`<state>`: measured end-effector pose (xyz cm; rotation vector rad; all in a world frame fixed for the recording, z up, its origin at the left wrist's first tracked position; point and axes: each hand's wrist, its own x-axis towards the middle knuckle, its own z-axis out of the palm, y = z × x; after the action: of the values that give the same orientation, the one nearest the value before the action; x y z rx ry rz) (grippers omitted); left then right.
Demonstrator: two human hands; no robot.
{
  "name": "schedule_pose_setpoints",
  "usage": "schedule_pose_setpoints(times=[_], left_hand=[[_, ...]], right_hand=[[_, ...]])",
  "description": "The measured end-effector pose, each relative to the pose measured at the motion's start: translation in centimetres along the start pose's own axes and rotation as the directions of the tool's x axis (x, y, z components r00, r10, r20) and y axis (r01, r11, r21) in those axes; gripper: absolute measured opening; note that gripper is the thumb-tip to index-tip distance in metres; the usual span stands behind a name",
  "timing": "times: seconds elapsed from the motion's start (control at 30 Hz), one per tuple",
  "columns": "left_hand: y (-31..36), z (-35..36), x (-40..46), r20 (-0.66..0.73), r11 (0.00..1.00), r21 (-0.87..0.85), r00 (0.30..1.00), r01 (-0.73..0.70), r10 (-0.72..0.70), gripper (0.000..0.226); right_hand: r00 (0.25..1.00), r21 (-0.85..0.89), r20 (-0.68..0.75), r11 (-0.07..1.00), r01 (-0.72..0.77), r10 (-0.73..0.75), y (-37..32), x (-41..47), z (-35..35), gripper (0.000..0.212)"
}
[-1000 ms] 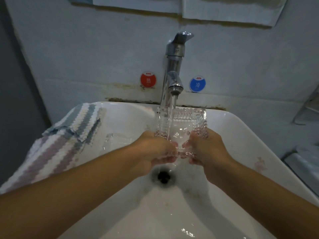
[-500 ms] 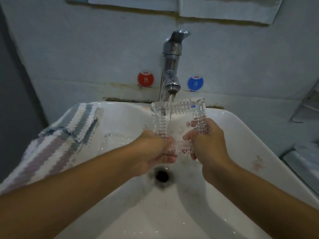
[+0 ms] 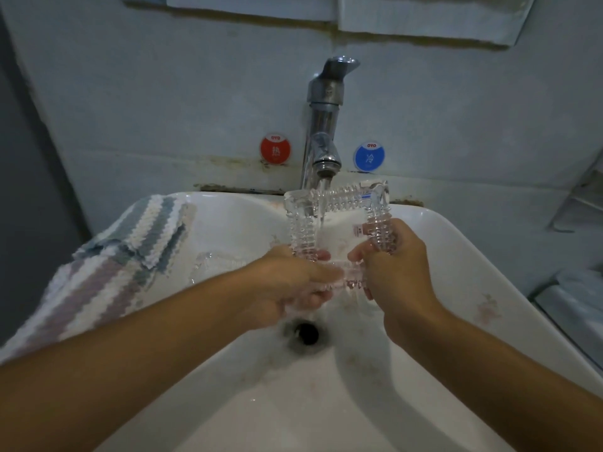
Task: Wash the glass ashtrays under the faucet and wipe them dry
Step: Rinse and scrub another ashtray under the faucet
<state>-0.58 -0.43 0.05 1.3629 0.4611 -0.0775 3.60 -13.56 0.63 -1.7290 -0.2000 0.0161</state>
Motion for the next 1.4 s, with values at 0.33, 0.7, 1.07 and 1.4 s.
schedule_pose_setpoints(times=[0.33,0.7,1.07,1.4], left_hand=[[-0.1,-0.1,0.0,0.042,0.965,0.135,0.975,-0.223,0.219,0.032],[-0.3,-0.3,0.2,0.004,0.985,0.113,0.992,-0.129,0.130,0.018],[0.4,-0.3,-0.2,0.028,0.999,0.018,0.999,-0.042,0.042,0.019],[0.8,-1.3,-0.3,-0.132,0.952,0.284,0.978,-0.117,0.160,0.023]], right_hand=[[0.994,0.045,-0.036,0.994,-0.098,0.099,-0.2,0.8,-0.1,0.027],[0.984,0.061,-0.007,0.983,-0.175,0.175,0.3,0.9,0.1,0.026],[0.989,-0.006,0.040,0.990,-0.144,0.144,0.4,0.8,0.1,0.026],[0.964,0.017,0.228,0.990,-0.142,0.134,0.9,0.9,0.3,0.026]])
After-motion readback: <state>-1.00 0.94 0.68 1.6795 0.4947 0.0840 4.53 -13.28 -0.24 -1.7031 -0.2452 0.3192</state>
